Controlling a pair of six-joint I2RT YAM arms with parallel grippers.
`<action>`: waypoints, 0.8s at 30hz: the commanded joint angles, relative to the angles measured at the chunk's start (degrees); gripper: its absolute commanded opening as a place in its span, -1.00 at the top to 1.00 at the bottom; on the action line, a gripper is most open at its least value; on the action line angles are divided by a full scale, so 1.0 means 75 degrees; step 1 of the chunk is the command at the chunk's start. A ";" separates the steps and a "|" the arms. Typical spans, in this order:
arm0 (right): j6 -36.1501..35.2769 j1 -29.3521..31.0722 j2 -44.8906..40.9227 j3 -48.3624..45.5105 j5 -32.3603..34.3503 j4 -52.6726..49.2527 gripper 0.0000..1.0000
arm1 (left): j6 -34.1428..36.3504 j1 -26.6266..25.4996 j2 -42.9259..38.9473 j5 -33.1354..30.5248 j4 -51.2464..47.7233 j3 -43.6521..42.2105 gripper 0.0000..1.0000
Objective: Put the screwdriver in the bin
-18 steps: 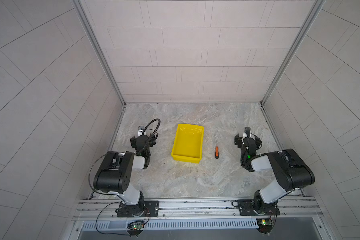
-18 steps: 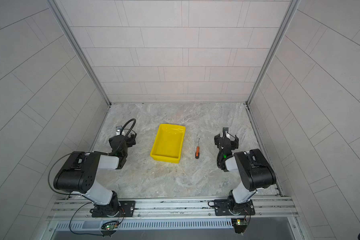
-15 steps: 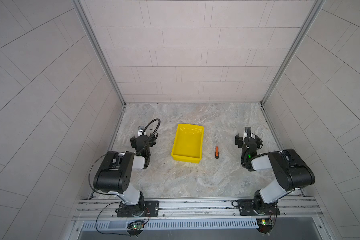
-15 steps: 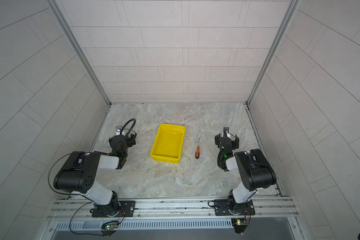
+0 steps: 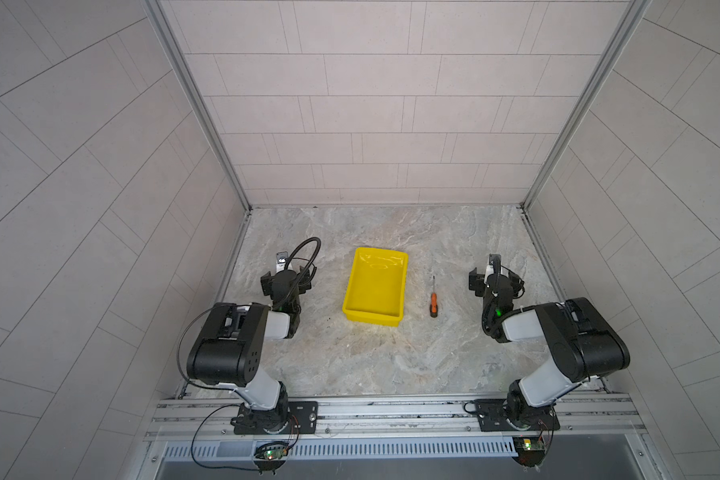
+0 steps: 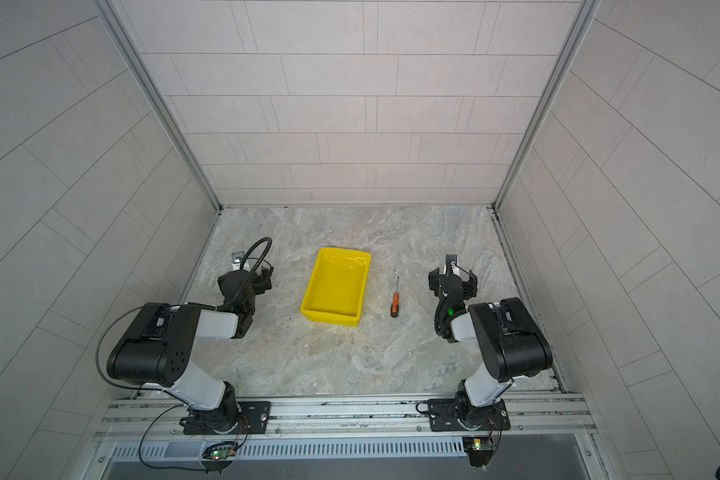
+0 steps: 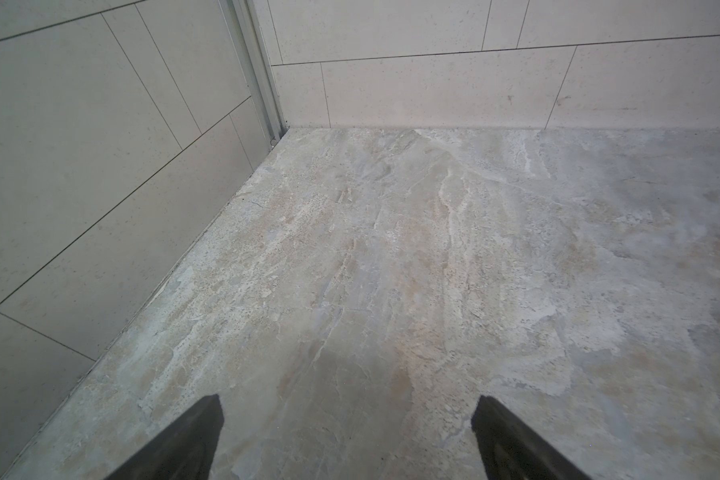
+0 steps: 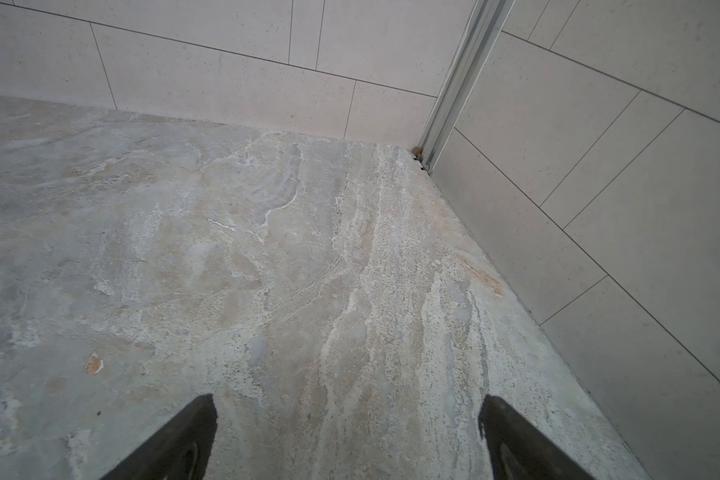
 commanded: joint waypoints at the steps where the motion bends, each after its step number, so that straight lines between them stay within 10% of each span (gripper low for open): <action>1: 0.0084 -0.0004 -0.0095 0.0031 -0.0007 -0.0027 -0.99 | 0.0024 -0.0011 -0.0007 0.0033 0.0241 -0.0064 -1.00; 24: -0.0047 0.0051 -0.0034 -0.0081 -0.0077 0.0265 -0.99 | 0.0181 0.0129 -0.0040 0.0965 0.0161 -0.0057 -1.00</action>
